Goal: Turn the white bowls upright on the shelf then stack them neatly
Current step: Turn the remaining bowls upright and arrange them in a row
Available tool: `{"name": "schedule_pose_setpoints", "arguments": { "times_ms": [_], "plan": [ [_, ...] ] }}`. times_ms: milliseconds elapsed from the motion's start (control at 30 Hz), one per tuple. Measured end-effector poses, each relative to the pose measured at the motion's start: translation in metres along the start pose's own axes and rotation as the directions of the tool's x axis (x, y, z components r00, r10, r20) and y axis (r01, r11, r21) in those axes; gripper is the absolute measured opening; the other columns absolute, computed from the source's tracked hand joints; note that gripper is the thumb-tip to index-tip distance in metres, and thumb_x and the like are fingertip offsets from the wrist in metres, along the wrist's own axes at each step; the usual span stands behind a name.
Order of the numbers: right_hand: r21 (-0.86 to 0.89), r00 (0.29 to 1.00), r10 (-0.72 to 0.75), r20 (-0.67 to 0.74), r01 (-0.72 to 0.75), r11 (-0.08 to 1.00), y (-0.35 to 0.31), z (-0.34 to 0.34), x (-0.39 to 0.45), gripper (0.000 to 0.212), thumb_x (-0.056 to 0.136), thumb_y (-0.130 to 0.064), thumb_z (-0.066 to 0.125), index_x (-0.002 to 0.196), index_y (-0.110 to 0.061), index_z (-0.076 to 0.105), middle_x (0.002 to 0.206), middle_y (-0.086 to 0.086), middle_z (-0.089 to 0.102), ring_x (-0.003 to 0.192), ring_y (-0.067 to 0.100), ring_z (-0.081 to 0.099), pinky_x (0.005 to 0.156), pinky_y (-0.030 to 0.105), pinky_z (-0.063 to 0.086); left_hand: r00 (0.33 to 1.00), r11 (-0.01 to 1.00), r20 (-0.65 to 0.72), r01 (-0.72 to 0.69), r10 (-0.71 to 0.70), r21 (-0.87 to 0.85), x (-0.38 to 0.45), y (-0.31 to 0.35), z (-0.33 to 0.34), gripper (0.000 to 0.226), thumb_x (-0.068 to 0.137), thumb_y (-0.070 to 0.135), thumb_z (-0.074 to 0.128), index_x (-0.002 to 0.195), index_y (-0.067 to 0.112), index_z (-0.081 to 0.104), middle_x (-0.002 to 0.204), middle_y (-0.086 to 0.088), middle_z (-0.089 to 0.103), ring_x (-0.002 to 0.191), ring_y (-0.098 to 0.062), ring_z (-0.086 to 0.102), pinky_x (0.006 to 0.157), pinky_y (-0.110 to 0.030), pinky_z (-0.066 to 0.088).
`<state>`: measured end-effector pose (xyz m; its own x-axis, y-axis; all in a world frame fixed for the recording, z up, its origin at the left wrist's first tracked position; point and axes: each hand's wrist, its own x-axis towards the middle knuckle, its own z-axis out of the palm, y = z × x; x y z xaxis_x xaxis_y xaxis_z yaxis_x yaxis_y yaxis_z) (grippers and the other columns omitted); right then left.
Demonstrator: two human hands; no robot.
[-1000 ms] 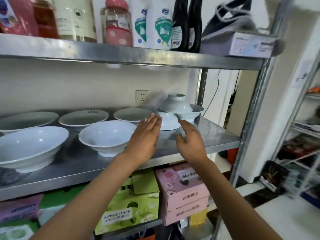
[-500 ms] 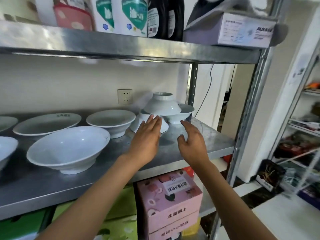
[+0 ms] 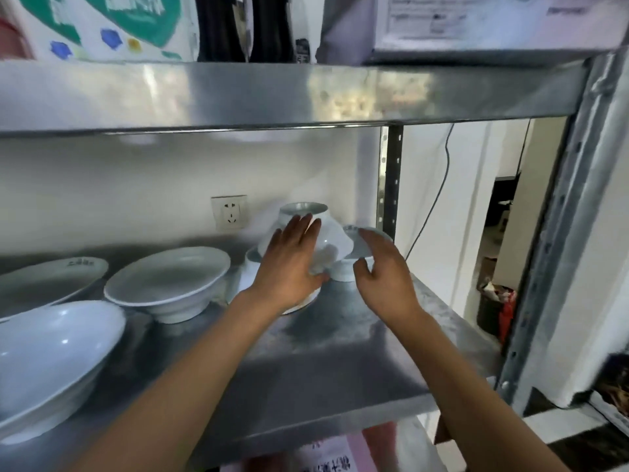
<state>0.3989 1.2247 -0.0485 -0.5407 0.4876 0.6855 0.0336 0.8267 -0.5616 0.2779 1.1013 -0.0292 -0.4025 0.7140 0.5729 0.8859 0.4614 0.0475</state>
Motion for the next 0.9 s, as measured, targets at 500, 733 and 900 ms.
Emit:
{"name": "schedule_pose_setpoints", "arguments": {
  "times_ms": [500, 733, 900],
  "plan": [
    [0.037, 0.997, 0.056, 0.053, -0.058, 0.998, 0.032, -0.013, 0.029, 0.048, 0.090, -0.012, 0.050, 0.138, -0.018, 0.046, 0.141, 0.002, 0.049, 0.130, 0.018, 0.044, 0.105, 0.020, 0.029, 0.983, 0.986, 0.172, 0.036, -0.065, 0.164, 0.052, 0.001, 0.020, 0.126, 0.062, 0.046, 0.081, 0.151, 0.019, -0.005, 0.160, 0.001, -0.001, 0.148, -0.025, 0.000, 0.116, -0.053, 0.018],
    [0.071, 0.995, 0.069, 0.066, -0.073, 0.995, 0.030, -0.016, 0.024, 0.049, 0.091, -0.013, 0.049, 0.139, -0.019, 0.045, 0.141, 0.001, 0.049, 0.130, 0.016, 0.043, 0.106, 0.023, 0.033, 0.985, 0.979, 0.148, 0.054, -0.084, 0.197, 0.053, 0.000, 0.020, 0.120, 0.062, 0.042, 0.080, 0.150, 0.020, 0.002, 0.154, -0.005, 0.020, 0.141, -0.028, 0.021, 0.110, -0.048, 0.030],
    [0.108, 0.994, 0.091, 0.065, -0.098, 0.989, 0.031, -0.019, 0.021, 0.049, 0.091, -0.013, 0.049, 0.138, -0.021, 0.045, 0.140, -0.001, 0.048, 0.128, 0.016, 0.045, 0.108, 0.033, 0.040, 0.990, 0.970, 0.131, 0.017, -0.050, 0.241, 0.049, 0.003, 0.017, 0.120, 0.063, 0.047, 0.078, 0.151, 0.020, 0.001, 0.150, -0.008, 0.026, 0.137, -0.029, 0.026, 0.113, -0.047, 0.024]
  ]
}}
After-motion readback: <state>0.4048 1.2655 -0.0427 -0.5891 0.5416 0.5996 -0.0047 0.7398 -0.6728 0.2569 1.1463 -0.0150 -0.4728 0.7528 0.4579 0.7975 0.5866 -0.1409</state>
